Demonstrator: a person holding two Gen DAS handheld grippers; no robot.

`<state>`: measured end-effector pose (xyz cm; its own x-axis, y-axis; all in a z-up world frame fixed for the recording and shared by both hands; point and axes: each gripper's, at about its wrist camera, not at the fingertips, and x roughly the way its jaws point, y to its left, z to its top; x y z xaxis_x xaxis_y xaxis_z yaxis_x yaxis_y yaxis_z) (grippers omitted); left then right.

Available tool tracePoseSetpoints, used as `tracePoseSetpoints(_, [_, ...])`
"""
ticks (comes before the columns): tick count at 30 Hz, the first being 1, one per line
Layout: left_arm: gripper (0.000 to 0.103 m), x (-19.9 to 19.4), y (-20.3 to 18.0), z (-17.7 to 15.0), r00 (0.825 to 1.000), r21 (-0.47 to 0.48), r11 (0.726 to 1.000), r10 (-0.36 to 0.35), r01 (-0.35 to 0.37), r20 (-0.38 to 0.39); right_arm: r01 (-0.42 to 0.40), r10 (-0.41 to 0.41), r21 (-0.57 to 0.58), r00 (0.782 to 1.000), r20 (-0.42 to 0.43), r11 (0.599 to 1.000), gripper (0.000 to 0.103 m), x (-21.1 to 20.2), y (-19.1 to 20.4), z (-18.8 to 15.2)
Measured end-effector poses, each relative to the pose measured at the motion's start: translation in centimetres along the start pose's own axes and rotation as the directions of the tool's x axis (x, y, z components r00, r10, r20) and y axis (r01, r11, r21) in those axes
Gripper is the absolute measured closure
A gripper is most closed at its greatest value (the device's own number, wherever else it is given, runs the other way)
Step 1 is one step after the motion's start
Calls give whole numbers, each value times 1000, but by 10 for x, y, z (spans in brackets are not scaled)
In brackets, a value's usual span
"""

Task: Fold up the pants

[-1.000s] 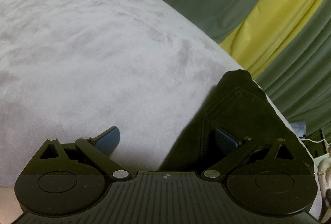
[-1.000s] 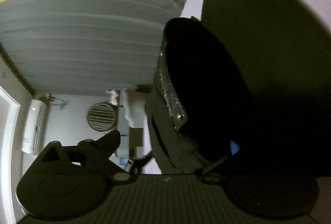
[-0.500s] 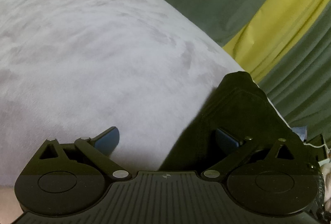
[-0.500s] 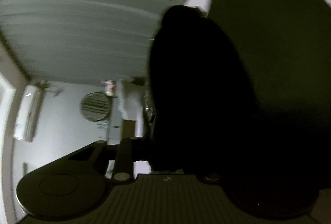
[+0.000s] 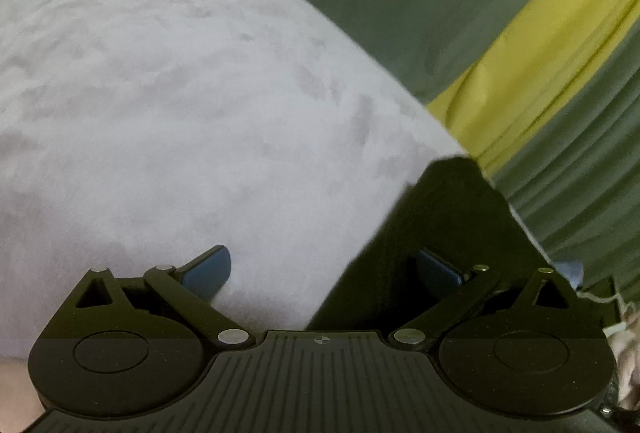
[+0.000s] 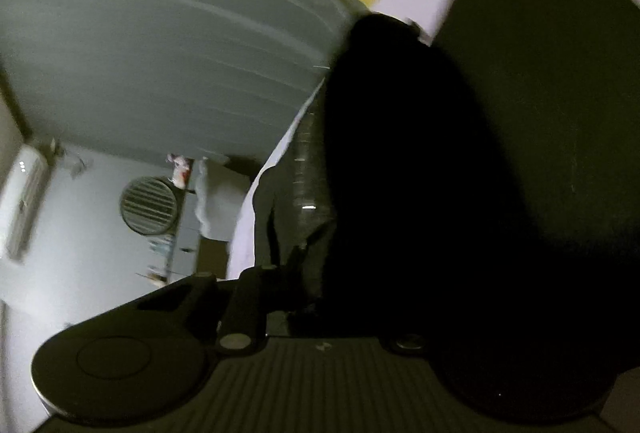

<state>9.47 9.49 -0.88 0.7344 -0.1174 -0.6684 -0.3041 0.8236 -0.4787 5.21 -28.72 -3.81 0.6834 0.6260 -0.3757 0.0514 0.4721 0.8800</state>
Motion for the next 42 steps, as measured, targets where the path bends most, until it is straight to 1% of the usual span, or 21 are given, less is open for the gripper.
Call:
tracePoseSetpoints(3, [0, -7, 3, 1, 999, -9, 1000, -4, 5, 37, -4, 11, -125, 998, 57, 992, 87, -14, 37, -3])
tracePoseSetpoints(7, [0, -6, 1, 1, 1000, -3, 1000, 7, -6, 17, -18, 56, -257, 988, 144, 966, 88, -38, 82, 3])
tracePoseSetpoints(10, [0, -8, -3, 2, 1000, 31, 1000, 1, -2, 19, -3, 56, -277, 982, 180, 961, 88, -54, 87, 7])
tracePoseSetpoints(13, [0, -7, -10, 1, 1000, 86, 996, -1, 0, 8, 70, -13, -245, 974, 227, 967, 88, -71, 68, 12])
tracePoseSetpoints(16, [0, -2, -19, -3, 1000, 148, 989, 12, -9, -19, 235, -174, -216, 948, 266, 948, 87, -69, 49, 16])
tracePoseSetpoints(18, [0, 4, -27, -6, 998, 206, 978, 33, -22, -49, 326, -303, -101, 932, 197, 940, 84, -63, 15, 24])
tracePoseSetpoints(20, [0, 7, -36, -11, 995, 273, 960, 74, -55, -59, 335, -329, -18, 934, 137, 942, 82, -60, -8, 22])
tracePoseSetpoints(21, [0, 8, -39, -13, 995, 295, 953, 91, -74, -44, 339, -333, -17, 931, 147, 941, 70, -62, -6, 20])
tracePoseSetpoints(22, [0, 7, -40, -14, 995, 306, 949, 94, -79, -36, 367, -356, -41, 921, 159, 929, 60, -65, 0, 20])
tracePoseSetpoints(23, [0, 7, -40, -14, 995, 309, 947, 98, -82, -35, 400, -383, -75, 906, 178, 913, 54, -60, 12, 19])
tracePoseSetpoints(24, [0, 8, -40, -13, 994, 309, 947, 102, -87, -33, 435, -407, -103, 888, 212, 895, 45, -66, 19, 18])
tracePoseSetpoints(25, [0, 8, -39, -12, 994, 306, 948, 100, -85, -33, 456, -417, -126, 874, 249, 881, 44, -75, 23, 18])
tracePoseSetpoints(26, [0, 6, -40, -13, 995, 300, 951, 95, -82, -31, 464, -414, -151, 868, 274, 873, 44, -95, 19, 14])
tracePoseSetpoints(27, [0, 3, -40, -14, 996, 292, 953, 86, -76, -22, 472, -412, -171, 861, 298, 865, 44, -100, 27, 14])
tracePoseSetpoints(29, [0, -3, -44, -17, 998, 293, 954, 64, -68, 24, 493, -401, -221, 844, 356, 841, 44, -110, 41, 11])
tracePoseSetpoints(31, [0, -12, -51, -22, 996, 334, 940, 40, -65, 80, 498, -370, -287, 839, 400, 818, 44, -110, 57, 6])
tracePoseSetpoints(32, [0, -16, -56, -25, 995, 368, 928, 24, -57, 96, 494, -351, -324, 842, 409, 807, 45, -106, 64, 2])
tracePoseSetpoints(35, [0, -20, -70, -38, 987, 462, 880, 48, -114, 154, 488, -336, -421, 859, 386, 764, 46, -88, 77, -1])
tracePoseSetpoints(36, [0, -19, -72, -39, 986, 475, 871, 54, -124, 160, 493, -342, -447, 861, 377, 747, 51, -76, 79, 1])
tracePoseSetpoints(39, [0, -15, -70, -37, 989, 468, 875, 65, -121, 135, 499, -372, -510, 865, 336, 701, 57, -39, 82, 4])
tracePoseSetpoints(42, [0, -6, -72, -35, 989, 477, 867, 110, -145, 101, 534, -430, -587, 844, 322, 608, 57, -5, 88, -1])
